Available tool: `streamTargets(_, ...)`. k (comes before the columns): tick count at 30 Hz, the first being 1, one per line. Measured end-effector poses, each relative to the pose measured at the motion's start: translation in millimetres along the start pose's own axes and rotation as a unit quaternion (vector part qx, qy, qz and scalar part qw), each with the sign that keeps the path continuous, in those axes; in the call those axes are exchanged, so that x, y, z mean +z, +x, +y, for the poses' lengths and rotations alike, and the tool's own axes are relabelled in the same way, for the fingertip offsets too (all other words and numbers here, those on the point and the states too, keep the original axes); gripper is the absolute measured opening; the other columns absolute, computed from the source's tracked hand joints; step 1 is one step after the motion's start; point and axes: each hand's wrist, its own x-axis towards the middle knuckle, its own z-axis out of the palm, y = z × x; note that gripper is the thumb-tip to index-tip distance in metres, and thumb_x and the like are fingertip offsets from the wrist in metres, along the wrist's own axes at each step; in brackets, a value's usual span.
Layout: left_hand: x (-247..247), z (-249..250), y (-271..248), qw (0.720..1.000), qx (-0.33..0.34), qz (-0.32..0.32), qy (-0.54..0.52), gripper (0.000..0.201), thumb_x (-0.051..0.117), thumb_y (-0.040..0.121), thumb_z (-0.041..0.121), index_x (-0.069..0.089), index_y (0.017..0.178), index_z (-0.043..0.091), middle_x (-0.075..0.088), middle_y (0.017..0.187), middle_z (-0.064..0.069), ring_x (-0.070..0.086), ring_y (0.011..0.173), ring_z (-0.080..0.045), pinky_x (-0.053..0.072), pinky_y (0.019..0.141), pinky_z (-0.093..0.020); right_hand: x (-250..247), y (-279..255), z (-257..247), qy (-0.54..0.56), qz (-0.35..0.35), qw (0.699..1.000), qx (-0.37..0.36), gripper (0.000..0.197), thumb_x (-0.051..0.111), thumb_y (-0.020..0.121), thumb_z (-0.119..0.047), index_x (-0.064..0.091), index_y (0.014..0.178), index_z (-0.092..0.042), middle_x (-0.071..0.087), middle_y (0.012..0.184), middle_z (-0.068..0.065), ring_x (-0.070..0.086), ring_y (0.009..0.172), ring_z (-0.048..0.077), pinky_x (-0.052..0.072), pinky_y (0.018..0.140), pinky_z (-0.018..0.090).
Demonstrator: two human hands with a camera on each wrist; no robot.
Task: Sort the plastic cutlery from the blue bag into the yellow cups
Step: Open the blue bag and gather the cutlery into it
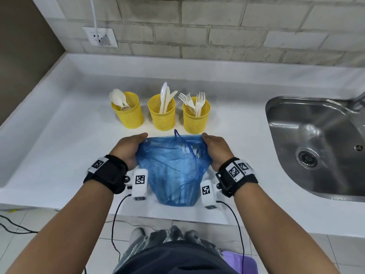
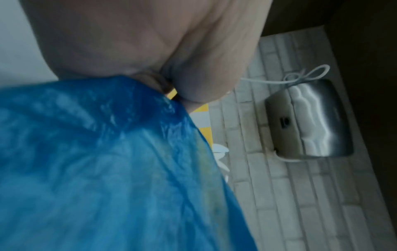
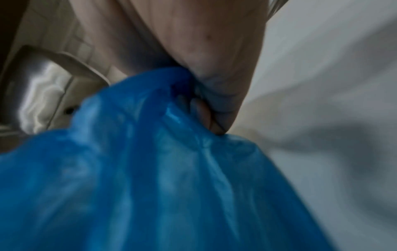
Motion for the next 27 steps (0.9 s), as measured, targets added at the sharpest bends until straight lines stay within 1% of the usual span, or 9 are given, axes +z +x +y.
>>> streamTargets(3,2,-5,-2,0.985,0.058,0.075,0.147,0.019,0.060,0.100,0.025,0.066,0.111,0.011,0.068,0.109,-0.010,0.067,0.091,-0.022,0.054,0.076,-0.032,3,-2,1,-0.088,0.042,0.995,-0.033,0.037,0.056,0.096,-0.037,0.054,0.065,-0.019,0.058,0.075,0.006,0.054,0.077,0.025,0.043,0.076,0.037)
streamTargets(6,-2,-9,-16,0.874,0.250,0.138,0.394,0.023,0.064,0.094,0.041,0.065,0.115,0.033,0.055,0.115,-0.006,0.055,0.107,-0.017,0.046,0.093,-0.031,-1,-16,-2,-0.196,0.106,0.970,-0.092,0.024,0.060,0.091,-0.044,0.065,0.105,-0.025,0.049,0.115,0.003,0.045,0.108,0.021,0.036,0.102,0.032)
streamTargets(9,-9,-12,-37,0.767,0.393,0.045,0.504,0.039,0.063,0.086,0.054,0.063,0.123,0.040,0.046,0.125,0.003,0.036,0.121,-0.016,0.029,0.107,-0.030,-6,-47,-11,-0.255,0.142,0.927,-0.236,0.035,0.062,0.089,-0.035,0.064,0.122,-0.026,0.040,0.123,0.000,0.030,0.112,0.015,0.027,0.102,0.026)
streamTargets(13,-11,-14,-48,0.683,0.387,-0.102,0.611,0.078,0.069,0.072,0.062,0.053,0.140,0.029,0.061,0.123,0.010,0.051,0.116,-0.013,0.040,0.101,-0.031,-12,-80,-11,-0.342,-0.025,0.880,-0.328,0.062,0.056,0.076,-0.043,0.057,0.135,-0.022,0.051,0.122,-0.001,0.038,0.114,0.019,0.036,0.099,0.029)
streamTargets(16,-7,-17,-49,0.682,0.384,-0.121,0.611,0.055,0.081,0.075,0.029,0.062,0.126,0.030,0.069,0.103,0.008,0.063,0.098,-0.011,0.051,0.090,-0.034,-13,-87,-3,-0.473,-0.102,0.813,-0.323,0.072,0.061,0.076,-0.047,0.050,0.143,-0.021,0.056,0.125,-0.001,0.042,0.115,0.025,0.042,0.097,0.040)
streamTargets(18,-4,-18,-51,0.678,0.414,-0.148,0.589,0.040,0.075,0.072,0.007,0.065,0.102,0.031,0.064,0.088,0.011,0.057,0.082,-0.005,0.052,0.077,-0.037,-9,-89,-1,-0.500,-0.121,0.797,-0.316,0.055,0.068,0.080,-0.034,0.057,0.132,-0.023,0.060,0.118,-0.002,0.047,0.110,0.024,0.044,0.091,0.042)
streamTargets(21,-6,-20,-56,0.673,0.446,-0.174,0.564,0.043,0.062,0.067,-0.009,0.055,0.082,0.030,0.048,0.079,0.012,0.048,0.072,-0.007,0.046,0.065,-0.034,-4,-91,3,-0.452,-0.107,0.815,-0.345,0.020,0.066,0.080,-0.011,0.056,0.093,-0.023,0.059,0.088,-0.008,0.053,0.083,0.018,0.045,0.078,0.039)
streamTargets(24,-14,-25,-62,0.638,0.492,-0.170,0.567,0.035,0.058,0.069,-0.012,0.055,0.078,0.021,0.043,0.082,0.011,0.045,0.071,-0.009,0.043,0.063,-0.031,0,-97,6,-0.414,-0.055,0.826,-0.379,0.034,0.062,0.071,-0.001,0.041,0.074,-0.027,0.045,0.067,-0.014,0.045,0.066,0.015,0.037,0.069,0.035)
streamTargets(27,-23,-24,-70,0.575,0.547,-0.168,0.585,0.028,0.059,0.065,-0.009,0.060,0.071,0.018,0.048,0.082,0.007,0.049,0.073,-0.017,0.044,0.060,-0.033,4,-108,9,-0.443,0.019,0.797,-0.409,0.040,0.066,0.062,-0.002,0.035,0.068,-0.027,0.040,0.070,-0.015,0.039,0.073,0.017,0.031,0.069,0.034)
